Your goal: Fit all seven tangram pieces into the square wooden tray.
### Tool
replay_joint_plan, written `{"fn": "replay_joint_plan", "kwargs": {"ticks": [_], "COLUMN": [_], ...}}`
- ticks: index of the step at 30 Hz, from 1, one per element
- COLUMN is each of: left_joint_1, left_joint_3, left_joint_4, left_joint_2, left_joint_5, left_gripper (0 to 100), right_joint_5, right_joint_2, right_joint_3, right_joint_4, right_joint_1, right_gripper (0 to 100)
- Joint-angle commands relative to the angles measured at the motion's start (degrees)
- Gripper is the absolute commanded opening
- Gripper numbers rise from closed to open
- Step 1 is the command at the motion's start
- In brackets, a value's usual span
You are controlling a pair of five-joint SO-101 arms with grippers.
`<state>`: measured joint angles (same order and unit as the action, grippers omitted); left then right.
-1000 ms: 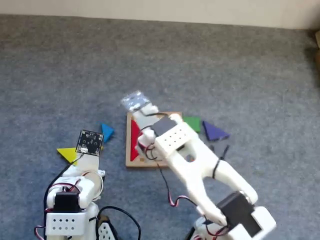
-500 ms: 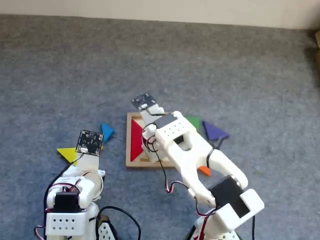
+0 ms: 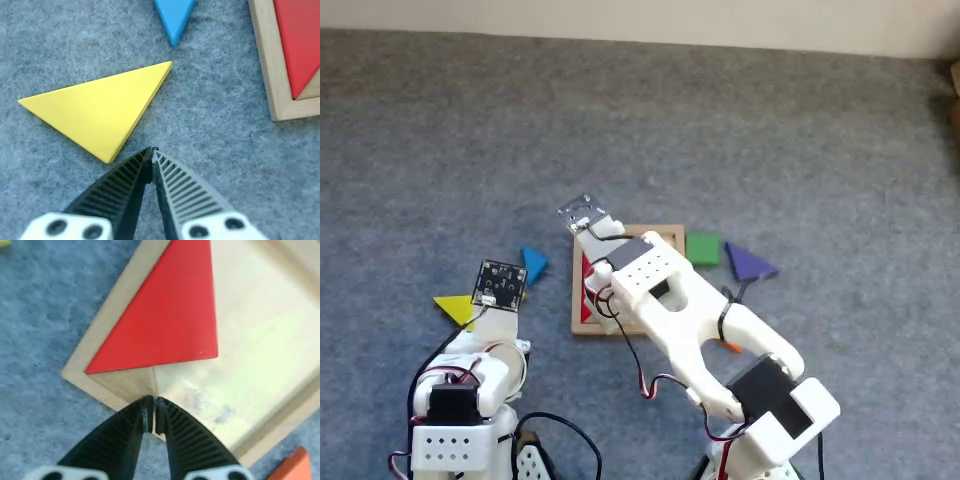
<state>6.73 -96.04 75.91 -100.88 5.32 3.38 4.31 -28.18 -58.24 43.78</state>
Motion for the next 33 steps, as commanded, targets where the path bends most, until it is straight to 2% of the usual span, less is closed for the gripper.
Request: {"fn": "replay_joint_plan", "kwargs": {"ticks": [1, 8, 16, 19, 23, 25, 33], "left_joint_1": [0.7, 0.7, 0.7, 0.7, 0.7, 0.7, 0.7], "left_joint_3": [-1.3, -1.3, -1.3, -1.3, -1.3, -1.3, -1.3], "left_joint_4": [0.6, 0.6, 0.6, 0.6, 0.6, 0.6, 0.6], "left_joint_2": [-2.0, -2.0, -2.0, -2.0, -2.0, -2.0, -2.0], "left_joint_5": [0.6, 0.6, 0.6, 0.6, 0.6, 0.6, 0.6], "left_gripper": [1, 1, 1, 1, 1, 1, 1], "right_joint_5": [0.4, 0.4, 0.3, -0.5, -8.6, -9.8, -9.8], "right_joint_2": [-5.8, -17.5, -23.8, -24.1, -24.7, -24.7, -24.7], "right_joint_3": [-0.5, -2.8, -4.8, -6.0, -9.5, -10.6, -12.4], "right_joint_4": [0.4, -0.9, -1.2, -1.3, -1.3, -1.3, -0.9], "right_joint_1": [0.0, -4.9, -12.7, -15.2, -16.0, -16.7, -23.3], "right_gripper": [2.4, 2.4, 2.8, 8.2, 20.7, 24.4, 24.6]}}
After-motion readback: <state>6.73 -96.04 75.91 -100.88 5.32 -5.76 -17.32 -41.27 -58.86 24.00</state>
